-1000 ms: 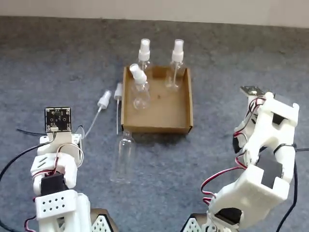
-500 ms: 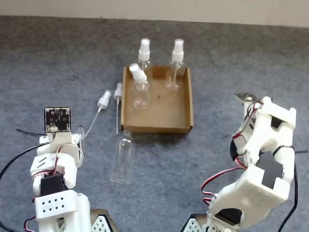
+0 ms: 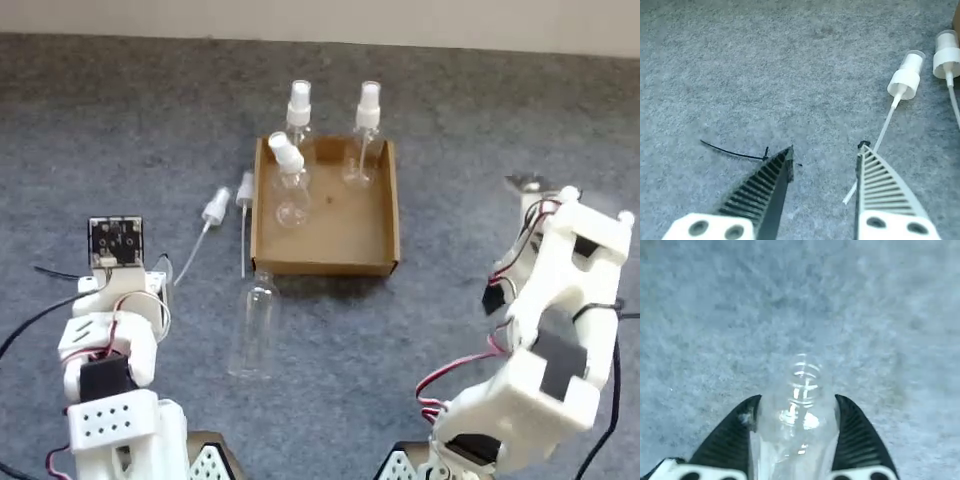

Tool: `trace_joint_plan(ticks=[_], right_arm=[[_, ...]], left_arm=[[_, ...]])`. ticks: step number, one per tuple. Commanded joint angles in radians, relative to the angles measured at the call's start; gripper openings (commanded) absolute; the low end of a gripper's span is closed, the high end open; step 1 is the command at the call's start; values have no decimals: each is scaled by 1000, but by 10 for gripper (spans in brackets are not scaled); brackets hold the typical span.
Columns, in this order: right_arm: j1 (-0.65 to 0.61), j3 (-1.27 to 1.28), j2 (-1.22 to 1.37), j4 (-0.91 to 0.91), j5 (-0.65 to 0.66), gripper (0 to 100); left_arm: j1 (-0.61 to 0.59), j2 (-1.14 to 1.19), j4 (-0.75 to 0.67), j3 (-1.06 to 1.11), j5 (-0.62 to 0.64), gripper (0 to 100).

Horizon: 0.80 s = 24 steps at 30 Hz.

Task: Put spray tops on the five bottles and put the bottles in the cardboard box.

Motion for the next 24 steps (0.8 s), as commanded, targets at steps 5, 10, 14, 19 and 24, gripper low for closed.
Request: trace_joint_plan(ticks=[5, 10, 14, 19, 24], right_arm=[[-209, 163, -522, -44, -114, 3], [-311, 403, -851, -79, -137, 3], [-372, 506, -1067, -73, -203, 3], [-447, 467, -1145, -77, -290, 3], [-515, 438, -1107, -58, -313, 3]], left_arm=[[110, 467, 247, -535, -5, 189], [174, 886, 423, -938, -86, 189], [196, 1168, 531, -1214, -110, 189], [263, 1244, 664, -1351, -124, 188], [277, 1300, 559, -1428, -126, 190]])
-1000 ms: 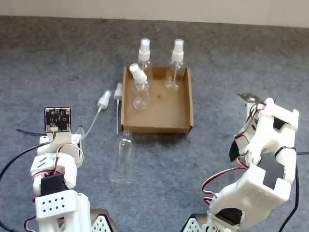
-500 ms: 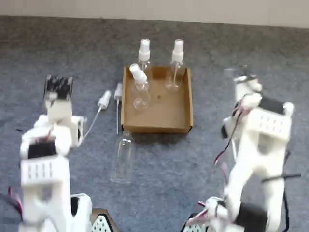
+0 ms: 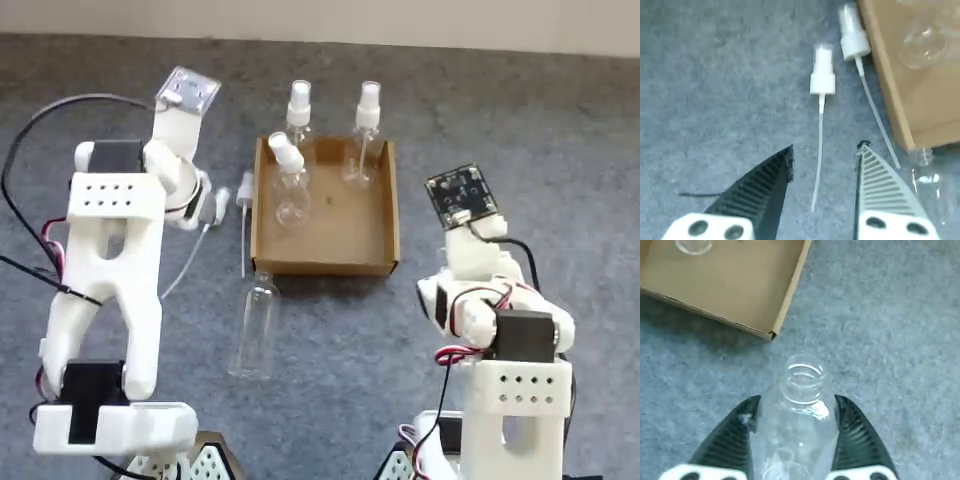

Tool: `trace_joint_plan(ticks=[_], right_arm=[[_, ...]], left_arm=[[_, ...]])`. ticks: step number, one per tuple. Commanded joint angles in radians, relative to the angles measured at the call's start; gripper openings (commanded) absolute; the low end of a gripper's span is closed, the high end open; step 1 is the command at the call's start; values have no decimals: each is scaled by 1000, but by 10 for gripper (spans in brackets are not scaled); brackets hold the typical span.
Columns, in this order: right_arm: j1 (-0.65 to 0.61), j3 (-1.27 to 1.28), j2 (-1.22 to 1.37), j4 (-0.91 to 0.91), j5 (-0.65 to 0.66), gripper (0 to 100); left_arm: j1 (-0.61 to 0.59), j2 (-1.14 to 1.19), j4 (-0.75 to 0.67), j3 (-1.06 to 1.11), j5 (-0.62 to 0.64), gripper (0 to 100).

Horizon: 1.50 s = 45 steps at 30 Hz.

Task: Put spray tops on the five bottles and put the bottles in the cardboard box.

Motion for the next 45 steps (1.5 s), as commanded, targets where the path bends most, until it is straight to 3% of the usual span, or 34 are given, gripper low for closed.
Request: trace_joint_plan(ticks=[1, 5, 12, 20, 26, 34, 40, 45], right_arm=[[-79, -70, 10, 2, -43, 3], [-186, -68, 10, 2, -77, 3], [-269, -65, 10, -7, -123, 3], [-331, -62, -16, -16, -141, 3], [-403, 18, -125, -44, -143, 3], [-417, 70, -199, -35, -117, 3], [-417, 71, -326, -111, -81, 3], [-421, 174, -343, -312, -207, 3]], left_arm=[[24, 71, -114, -96, -8, 190], [24, 277, -152, -211, -26, 189], [22, 582, -149, -464, -25, 188], [22, 782, -150, -604, -25, 188], [22, 880, -149, -645, -28, 117], [-33, 863, -135, -668, -11, 29], [-113, 684, 29, -756, 17, 24], [-111, 435, 219, -840, 23, 24]])
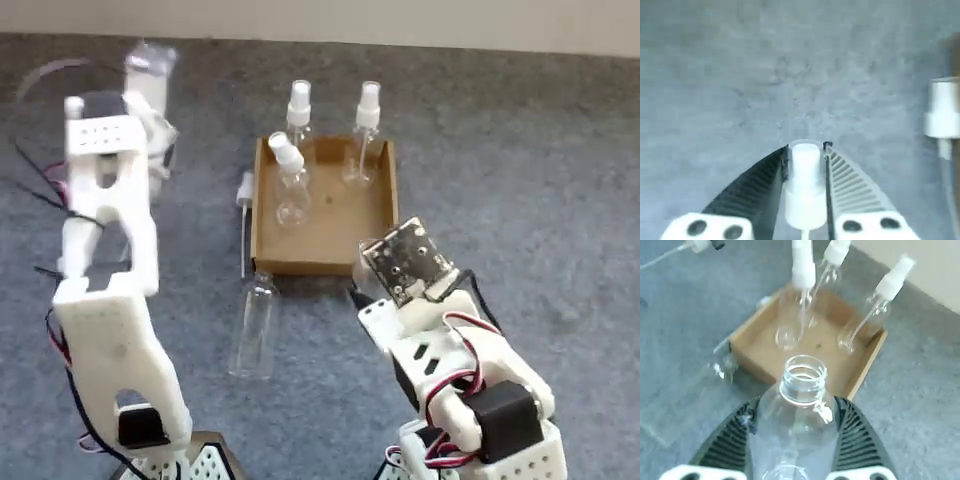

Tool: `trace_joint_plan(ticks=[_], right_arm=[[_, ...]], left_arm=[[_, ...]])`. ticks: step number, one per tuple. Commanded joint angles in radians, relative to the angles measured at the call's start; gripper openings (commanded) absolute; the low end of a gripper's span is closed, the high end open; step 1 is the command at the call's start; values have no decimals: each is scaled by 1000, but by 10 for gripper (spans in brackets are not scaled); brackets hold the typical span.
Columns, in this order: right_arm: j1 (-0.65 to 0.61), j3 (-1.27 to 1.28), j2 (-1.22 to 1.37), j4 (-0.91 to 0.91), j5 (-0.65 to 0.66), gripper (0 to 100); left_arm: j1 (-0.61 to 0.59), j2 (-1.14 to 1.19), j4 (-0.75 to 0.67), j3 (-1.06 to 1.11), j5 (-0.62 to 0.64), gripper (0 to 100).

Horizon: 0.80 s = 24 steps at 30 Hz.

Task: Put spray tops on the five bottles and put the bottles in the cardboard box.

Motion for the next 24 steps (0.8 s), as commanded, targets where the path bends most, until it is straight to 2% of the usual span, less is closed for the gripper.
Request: trace_joint_plan(ticks=[1, 6, 9, 12, 17, 24], right_arm=[[-16, 110, -8, -220, -106, 3], [-73, 323, -15, -440, -123, 3], [-104, 406, -16, -533, -124, 3], [-105, 426, -16, -558, -190, 3], [-107, 429, -42, -561, -224, 3], [-104, 555, -377, -556, -224, 3]], left_arm=[[8, -306, 172, -104, 25, 24], [94, -639, 270, -107, 94, 24], [182, -816, 273, -107, 149, 24], [312, -955, 272, -107, 195, 24], [553, -1020, 221, -108, 258, 24], [802, -952, -3, -107, 285, 24]])
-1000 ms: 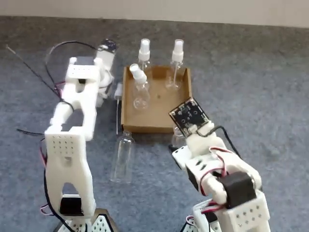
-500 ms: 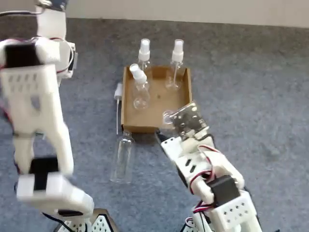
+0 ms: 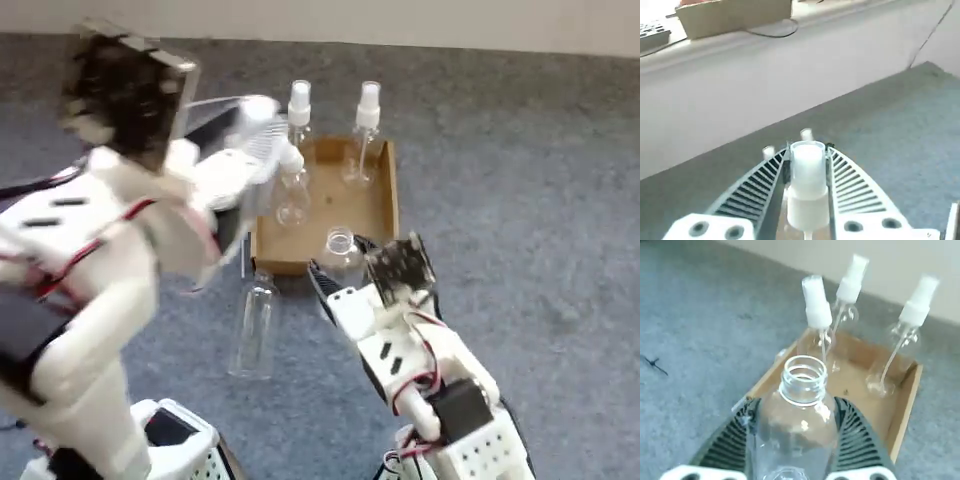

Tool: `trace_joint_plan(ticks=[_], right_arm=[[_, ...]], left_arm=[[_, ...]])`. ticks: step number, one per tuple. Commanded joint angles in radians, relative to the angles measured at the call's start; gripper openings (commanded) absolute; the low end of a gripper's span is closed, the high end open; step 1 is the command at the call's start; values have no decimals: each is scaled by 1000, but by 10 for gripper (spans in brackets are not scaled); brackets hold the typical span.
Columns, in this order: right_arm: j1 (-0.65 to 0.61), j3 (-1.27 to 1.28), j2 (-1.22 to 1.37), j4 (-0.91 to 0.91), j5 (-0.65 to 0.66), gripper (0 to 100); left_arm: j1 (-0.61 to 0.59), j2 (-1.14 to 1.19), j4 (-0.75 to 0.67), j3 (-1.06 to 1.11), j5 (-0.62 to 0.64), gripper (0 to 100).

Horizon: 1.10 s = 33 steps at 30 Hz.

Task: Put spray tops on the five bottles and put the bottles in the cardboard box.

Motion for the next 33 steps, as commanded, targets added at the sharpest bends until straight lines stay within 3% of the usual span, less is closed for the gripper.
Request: trace_joint_plan(ticks=[1, 6, 19, 25, 29, 33], right_arm=[[-5, 114, -229, -24, -3, 3], [-4, 243, -321, -22, -2, 3], [-1, 243, -320, -22, -8, 3], [1, 243, -320, -22, -8, 3], [1, 243, -320, -22, -8, 3], [1, 243, -320, -22, -8, 3]], left_arm=[[159, 48, -183, -22, 49, 24], [249, 157, -315, -22, 54, 24], [249, 360, -408, -24, 58, 24], [249, 366, -388, -21, 52, 24], [249, 260, -261, -5, 51, 24], [208, 74, -232, 216, 51, 11]])
